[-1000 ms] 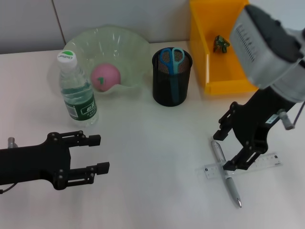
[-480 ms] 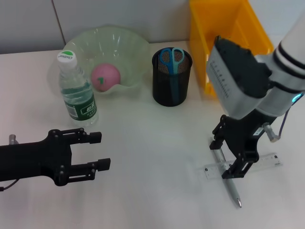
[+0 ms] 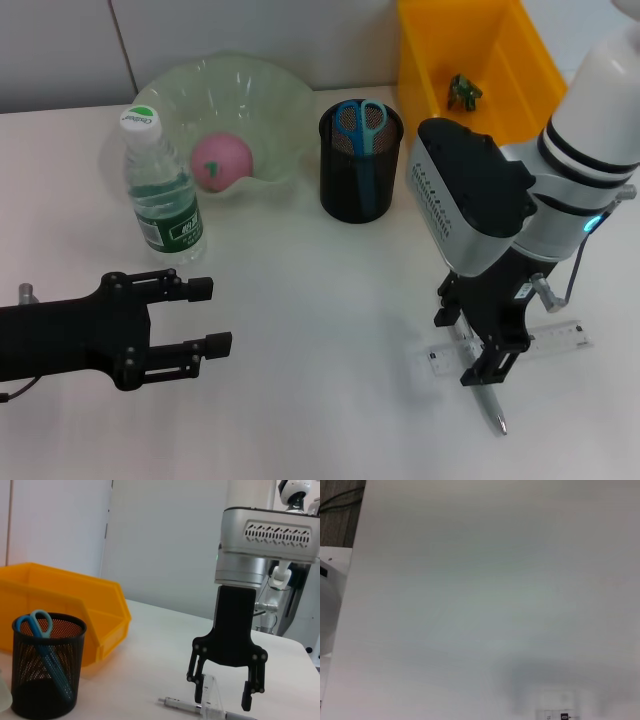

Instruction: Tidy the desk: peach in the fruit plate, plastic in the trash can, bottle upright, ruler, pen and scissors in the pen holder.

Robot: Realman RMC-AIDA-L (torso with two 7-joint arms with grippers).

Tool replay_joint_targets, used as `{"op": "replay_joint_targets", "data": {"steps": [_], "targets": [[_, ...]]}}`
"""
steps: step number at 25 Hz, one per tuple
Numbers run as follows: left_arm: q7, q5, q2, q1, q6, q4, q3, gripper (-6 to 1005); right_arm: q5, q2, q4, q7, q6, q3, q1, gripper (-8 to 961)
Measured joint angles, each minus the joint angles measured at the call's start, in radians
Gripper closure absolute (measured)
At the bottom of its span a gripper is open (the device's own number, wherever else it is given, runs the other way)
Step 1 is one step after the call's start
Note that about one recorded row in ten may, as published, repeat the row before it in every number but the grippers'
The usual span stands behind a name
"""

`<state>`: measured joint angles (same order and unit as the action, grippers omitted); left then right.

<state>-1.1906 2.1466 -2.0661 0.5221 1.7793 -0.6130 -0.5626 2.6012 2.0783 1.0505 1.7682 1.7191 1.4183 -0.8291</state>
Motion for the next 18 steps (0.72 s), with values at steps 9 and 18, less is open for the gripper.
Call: {"op": "replay_joint_targets", "data": {"steps": [9, 18], "targets": [[0.002, -0.01, 0.0, 0.001, 0.0, 0.001, 0.0, 292, -0.008, 0.001, -0.047, -0.011, -0.048, 0.029, -0.002, 313], [-0.001, -0.01, 0.001, 0.001, -0.004, 0.001, 0.0, 290, -0.019, 0.006, -0.094, -0.023, -0.107, 0.055, -0.008, 331]]}}
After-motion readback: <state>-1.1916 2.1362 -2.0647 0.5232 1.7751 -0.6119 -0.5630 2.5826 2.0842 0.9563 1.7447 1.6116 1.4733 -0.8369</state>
